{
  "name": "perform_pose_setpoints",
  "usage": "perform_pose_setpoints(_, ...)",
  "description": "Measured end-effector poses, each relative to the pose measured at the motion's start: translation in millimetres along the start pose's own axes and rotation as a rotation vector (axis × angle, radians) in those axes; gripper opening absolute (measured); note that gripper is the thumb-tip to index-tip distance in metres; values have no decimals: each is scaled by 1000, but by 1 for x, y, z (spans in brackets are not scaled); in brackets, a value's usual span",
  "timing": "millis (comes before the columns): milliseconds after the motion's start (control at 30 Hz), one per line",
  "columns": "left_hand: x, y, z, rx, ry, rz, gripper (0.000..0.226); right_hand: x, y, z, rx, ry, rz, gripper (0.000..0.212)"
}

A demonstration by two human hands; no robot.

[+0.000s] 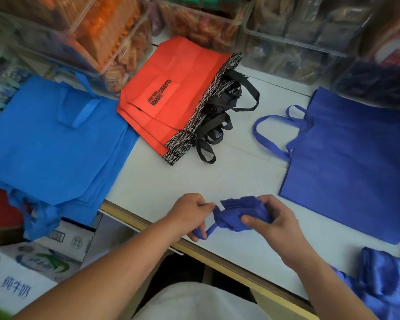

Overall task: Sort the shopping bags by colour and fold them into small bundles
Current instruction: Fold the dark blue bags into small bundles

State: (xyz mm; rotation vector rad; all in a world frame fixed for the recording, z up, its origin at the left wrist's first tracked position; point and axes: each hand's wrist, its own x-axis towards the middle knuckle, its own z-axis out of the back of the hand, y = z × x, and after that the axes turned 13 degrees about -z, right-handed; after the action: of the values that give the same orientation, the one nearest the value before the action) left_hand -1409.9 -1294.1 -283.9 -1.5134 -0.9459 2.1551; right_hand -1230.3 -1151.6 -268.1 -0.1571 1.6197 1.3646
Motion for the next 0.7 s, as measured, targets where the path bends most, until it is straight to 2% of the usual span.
perform_pose_setpoints(67, -14, -16, -6, 4, 54, -12, 30, -31, 8, 20, -162, 75, 214, 35)
perform_pose_setpoints(133, -27, -35, -17, 24, 114, -51, 28, -58, 9, 38, -408, 78, 472, 45)
perform_pose_setpoints(200, -44, -58, -34, 65, 164, -122, 26, -82, 7, 57, -577, 69, 648, 49)
perform_pose_setpoints(300, -64, -94, -53, 108, 209, -266, 26, -98, 6, 73, -608, 16, 723, 40)
perform_pose_setpoints(467, -109, -143, -80, 163, 280, -482, 20, -131, 17, 93, -450, -175, 831, 22)
perform_pose_setpoints(600, -137, -158, -91, 149, 238, -564, 33, -144, 16, 99, -377, -262, 820, 30)
perform_pose_setpoints(700, -150, -157, -100, 271, 203, -631, 39, -153, 17, 99, -391, -332, 818, 36)
